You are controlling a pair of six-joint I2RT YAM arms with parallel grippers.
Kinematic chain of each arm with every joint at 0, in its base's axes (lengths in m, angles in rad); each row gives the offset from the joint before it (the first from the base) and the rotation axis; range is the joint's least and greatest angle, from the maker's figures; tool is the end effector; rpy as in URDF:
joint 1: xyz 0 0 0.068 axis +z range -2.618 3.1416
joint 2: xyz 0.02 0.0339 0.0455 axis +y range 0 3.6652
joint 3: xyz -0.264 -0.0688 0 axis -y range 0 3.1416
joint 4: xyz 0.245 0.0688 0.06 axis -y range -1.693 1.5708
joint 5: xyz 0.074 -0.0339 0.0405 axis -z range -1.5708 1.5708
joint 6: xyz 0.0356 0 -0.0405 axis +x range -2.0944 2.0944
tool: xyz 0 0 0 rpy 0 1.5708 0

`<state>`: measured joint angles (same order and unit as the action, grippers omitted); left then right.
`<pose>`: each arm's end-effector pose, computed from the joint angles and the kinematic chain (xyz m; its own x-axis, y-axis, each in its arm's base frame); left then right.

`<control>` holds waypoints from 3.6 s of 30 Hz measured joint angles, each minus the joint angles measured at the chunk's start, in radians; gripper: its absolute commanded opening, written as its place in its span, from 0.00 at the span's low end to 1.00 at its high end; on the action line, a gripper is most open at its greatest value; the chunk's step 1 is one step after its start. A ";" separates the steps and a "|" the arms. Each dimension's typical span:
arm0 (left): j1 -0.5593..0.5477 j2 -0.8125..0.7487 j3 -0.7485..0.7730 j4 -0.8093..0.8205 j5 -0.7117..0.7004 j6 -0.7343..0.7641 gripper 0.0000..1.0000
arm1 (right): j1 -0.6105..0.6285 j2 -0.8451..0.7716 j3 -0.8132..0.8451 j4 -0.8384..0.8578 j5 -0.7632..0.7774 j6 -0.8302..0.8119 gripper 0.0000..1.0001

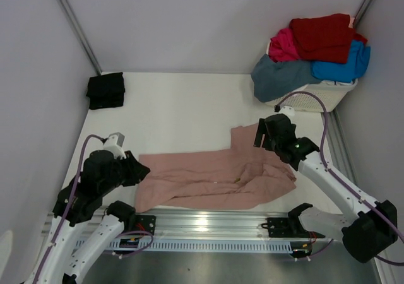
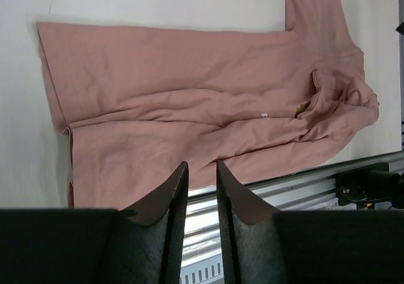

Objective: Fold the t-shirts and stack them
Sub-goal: Flatten out the tshirt

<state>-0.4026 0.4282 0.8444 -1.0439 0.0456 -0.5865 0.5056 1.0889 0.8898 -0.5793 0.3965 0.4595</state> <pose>0.0622 -0.0283 0.3127 -0.6854 -0.3090 -0.6593 0.0552 0.8808 -0.4702 0.2042 0.0973 0.2828 -0.6420 0.1122 -0.7584 0.0876 0.9935 0.0728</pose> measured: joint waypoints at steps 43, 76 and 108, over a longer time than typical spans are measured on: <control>0.540 1.043 0.055 0.385 0.082 -0.153 0.52 | -0.226 0.385 0.047 0.380 -0.319 0.169 0.81; 0.434 1.440 0.357 0.077 -0.068 -0.113 0.38 | -0.195 0.358 0.047 0.392 -0.319 0.195 0.81; 0.389 1.341 0.346 0.100 -0.138 -0.068 0.00 | -0.283 0.586 0.184 0.382 -0.262 0.116 0.81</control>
<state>-0.0139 1.7687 1.1908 -0.9436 -0.0929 -0.6540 0.2226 1.6745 1.0740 -0.1970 0.1349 0.5755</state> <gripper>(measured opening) 0.007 0.809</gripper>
